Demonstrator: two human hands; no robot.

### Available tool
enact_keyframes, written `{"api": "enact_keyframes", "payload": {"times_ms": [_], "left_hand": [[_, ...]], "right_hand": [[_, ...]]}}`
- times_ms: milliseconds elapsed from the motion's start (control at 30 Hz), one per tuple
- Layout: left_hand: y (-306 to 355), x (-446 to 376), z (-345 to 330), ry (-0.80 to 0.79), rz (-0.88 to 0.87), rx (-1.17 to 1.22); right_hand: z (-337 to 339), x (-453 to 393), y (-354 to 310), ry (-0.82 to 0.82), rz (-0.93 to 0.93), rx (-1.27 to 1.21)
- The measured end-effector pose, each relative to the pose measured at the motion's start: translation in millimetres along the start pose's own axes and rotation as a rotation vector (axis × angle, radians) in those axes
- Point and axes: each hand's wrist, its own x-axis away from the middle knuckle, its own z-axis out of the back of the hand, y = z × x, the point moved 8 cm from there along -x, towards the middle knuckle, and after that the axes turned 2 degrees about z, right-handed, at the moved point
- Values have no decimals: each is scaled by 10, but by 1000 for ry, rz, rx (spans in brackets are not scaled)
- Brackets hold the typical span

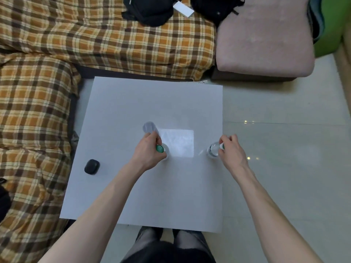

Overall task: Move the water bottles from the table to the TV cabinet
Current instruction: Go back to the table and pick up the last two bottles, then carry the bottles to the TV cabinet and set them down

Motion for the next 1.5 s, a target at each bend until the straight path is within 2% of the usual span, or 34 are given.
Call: {"api": "enact_keyframes", "payload": {"times_ms": [300,467,633,933,1133,1267,1500], "left_hand": [[546,526,87,-148,-170,-136],[954,853,-176,-263,-289,-212],[1412,1210,-573,-369,-361,-167],[2601,2279,-1643,-561,-658,-293],[3344,2962,-2446,-590,-746,-368],[3808,3447,-3063,-649,-771,-333],[4564,4162,-3907,-702,-810,-299]], "right_hand": [[693,1327,-155,359,-122,-159],[986,2172,-34,534,-216,-207],[1254,2987,231,698,-284,-257],[1449,4354,1223,834,-483,-305],[1626,5209,2085,848,-568,-277],[1695,5757,2742,850,-637,-296],[1868,6591,3611,978,-760,-320]]}}
